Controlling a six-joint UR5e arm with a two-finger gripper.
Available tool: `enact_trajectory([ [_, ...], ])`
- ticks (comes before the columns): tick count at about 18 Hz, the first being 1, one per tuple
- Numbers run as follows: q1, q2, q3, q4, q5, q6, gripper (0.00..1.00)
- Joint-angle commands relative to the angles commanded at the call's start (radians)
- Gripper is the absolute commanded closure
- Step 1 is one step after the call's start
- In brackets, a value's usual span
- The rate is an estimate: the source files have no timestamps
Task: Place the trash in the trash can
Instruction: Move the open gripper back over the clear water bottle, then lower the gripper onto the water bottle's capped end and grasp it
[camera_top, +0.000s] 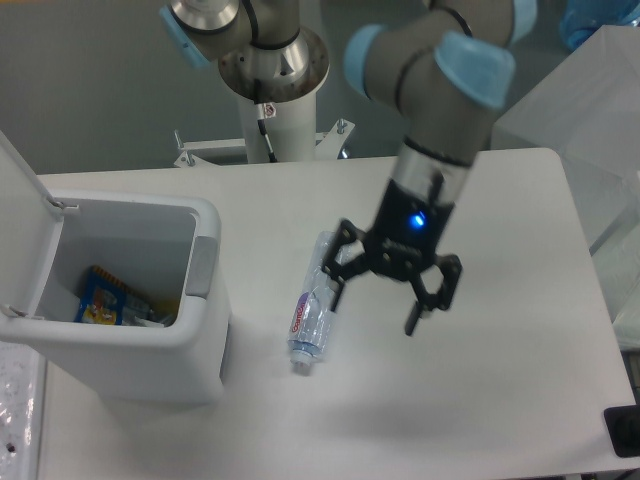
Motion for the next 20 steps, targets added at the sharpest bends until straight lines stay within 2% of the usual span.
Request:
enact_trajectory([
  [3, -0.058, -0.093, 0.109, -0.173, 0.121, 0.006, 0.0],
  [5, -0.097, -0.134, 0.125, -0.206, 0.175, 0.006, 0.0],
  [11, -0.14, -0.178, 0.138, -0.315, 0.235, 0.012, 0.0],
  [20, -0.239, -0.272, 0.165, -0.323, 0.352, -0.009, 0.0],
])
